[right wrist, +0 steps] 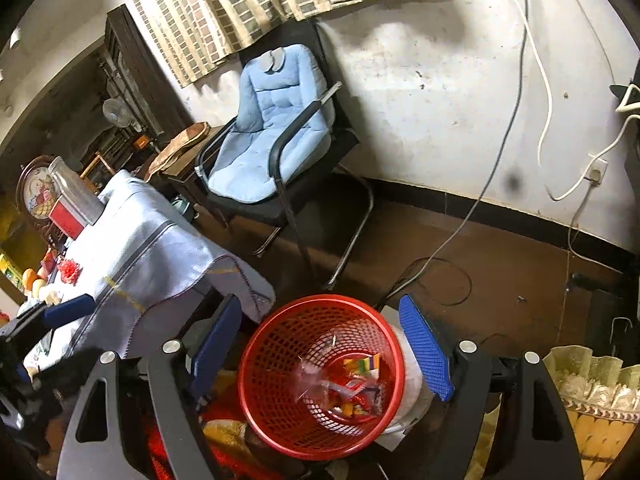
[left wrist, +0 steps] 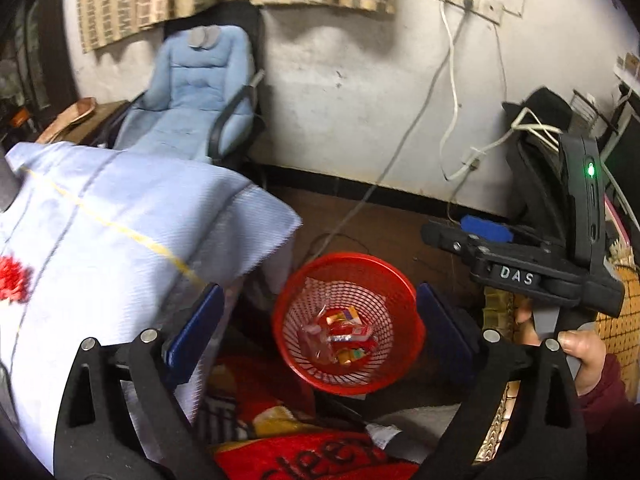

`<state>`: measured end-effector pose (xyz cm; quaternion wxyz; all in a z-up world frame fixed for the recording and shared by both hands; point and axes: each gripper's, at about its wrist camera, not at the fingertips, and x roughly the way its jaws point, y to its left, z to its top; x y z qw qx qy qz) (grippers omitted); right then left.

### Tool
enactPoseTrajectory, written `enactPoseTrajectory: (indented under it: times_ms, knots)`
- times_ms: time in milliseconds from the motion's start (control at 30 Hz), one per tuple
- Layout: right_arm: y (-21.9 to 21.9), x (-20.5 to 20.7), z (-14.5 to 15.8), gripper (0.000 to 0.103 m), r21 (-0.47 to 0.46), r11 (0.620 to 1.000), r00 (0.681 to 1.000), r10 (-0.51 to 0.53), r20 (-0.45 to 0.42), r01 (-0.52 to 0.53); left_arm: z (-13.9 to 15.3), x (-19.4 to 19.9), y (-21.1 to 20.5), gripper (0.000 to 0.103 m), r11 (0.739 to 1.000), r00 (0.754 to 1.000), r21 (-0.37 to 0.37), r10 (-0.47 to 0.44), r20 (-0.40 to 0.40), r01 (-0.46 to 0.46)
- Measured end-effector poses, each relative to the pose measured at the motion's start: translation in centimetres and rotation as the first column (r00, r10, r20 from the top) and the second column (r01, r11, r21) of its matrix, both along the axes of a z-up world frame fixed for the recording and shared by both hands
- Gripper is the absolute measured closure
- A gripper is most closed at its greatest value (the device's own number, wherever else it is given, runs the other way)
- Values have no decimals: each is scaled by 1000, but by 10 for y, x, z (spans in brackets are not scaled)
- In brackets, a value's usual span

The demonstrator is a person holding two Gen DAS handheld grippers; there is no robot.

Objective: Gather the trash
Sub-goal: 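Carry both bags to the red wastebasket and open both tools over it, then bring both tools back to the table, left tool toward the white paper cup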

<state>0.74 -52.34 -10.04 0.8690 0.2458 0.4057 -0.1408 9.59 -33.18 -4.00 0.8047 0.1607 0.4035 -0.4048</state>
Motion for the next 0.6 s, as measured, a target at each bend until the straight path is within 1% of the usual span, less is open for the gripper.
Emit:
enactPoseTrajectory:
  times_ms: [133, 267, 500, 600]
  knots:
    - [16, 2, 11, 23, -22, 999, 999, 36, 19, -36, 15, 1, 27, 9, 997, 997, -32, 68, 37, -66]
    - [32, 2, 25, 23, -39, 997, 996, 71, 45, -69, 29, -1, 54, 7, 990, 989, -58, 129, 71, -125]
    - [58, -2, 54, 18, -79, 990, 986, 129, 106, -121, 50, -13, 99, 7, 972, 967, -101, 225, 122, -214]
    - [70, -4, 63, 17, -82, 986, 979, 158, 128, -148, 58, -19, 118, 7, 960, 951, -118, 270, 151, -253]
